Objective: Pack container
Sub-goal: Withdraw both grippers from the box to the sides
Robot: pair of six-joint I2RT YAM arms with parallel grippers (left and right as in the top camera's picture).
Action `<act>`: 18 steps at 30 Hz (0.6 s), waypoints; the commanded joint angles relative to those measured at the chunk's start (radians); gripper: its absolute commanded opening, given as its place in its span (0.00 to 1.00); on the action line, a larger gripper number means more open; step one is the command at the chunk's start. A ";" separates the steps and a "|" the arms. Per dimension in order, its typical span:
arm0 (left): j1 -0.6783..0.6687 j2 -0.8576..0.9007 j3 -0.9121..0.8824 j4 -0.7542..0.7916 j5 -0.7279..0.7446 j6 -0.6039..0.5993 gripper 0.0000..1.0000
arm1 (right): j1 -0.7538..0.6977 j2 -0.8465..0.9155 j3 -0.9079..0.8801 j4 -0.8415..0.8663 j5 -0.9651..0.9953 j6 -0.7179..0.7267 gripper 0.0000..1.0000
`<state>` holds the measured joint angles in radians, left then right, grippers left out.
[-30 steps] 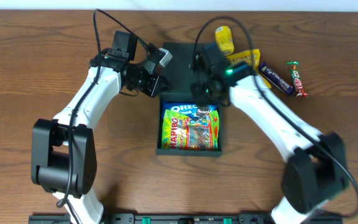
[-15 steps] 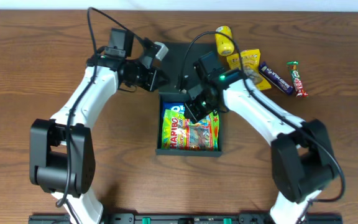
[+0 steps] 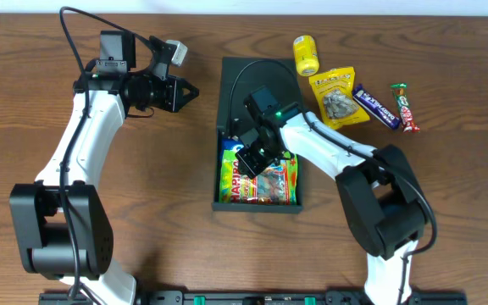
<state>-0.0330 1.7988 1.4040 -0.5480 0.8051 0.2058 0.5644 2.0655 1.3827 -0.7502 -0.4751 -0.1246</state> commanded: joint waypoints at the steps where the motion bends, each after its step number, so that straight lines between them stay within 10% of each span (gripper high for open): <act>1: 0.000 -0.013 0.023 -0.001 0.001 -0.004 0.06 | 0.028 0.080 -0.011 -0.013 -0.001 -0.004 0.01; 18: 0.000 -0.013 0.023 0.004 0.000 -0.005 0.06 | -0.089 -0.112 0.195 -0.221 -0.044 -0.093 0.01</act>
<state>-0.0338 1.7988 1.4040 -0.5453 0.8051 0.2058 0.5327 2.0678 1.5043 -0.9756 -0.5255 -0.1982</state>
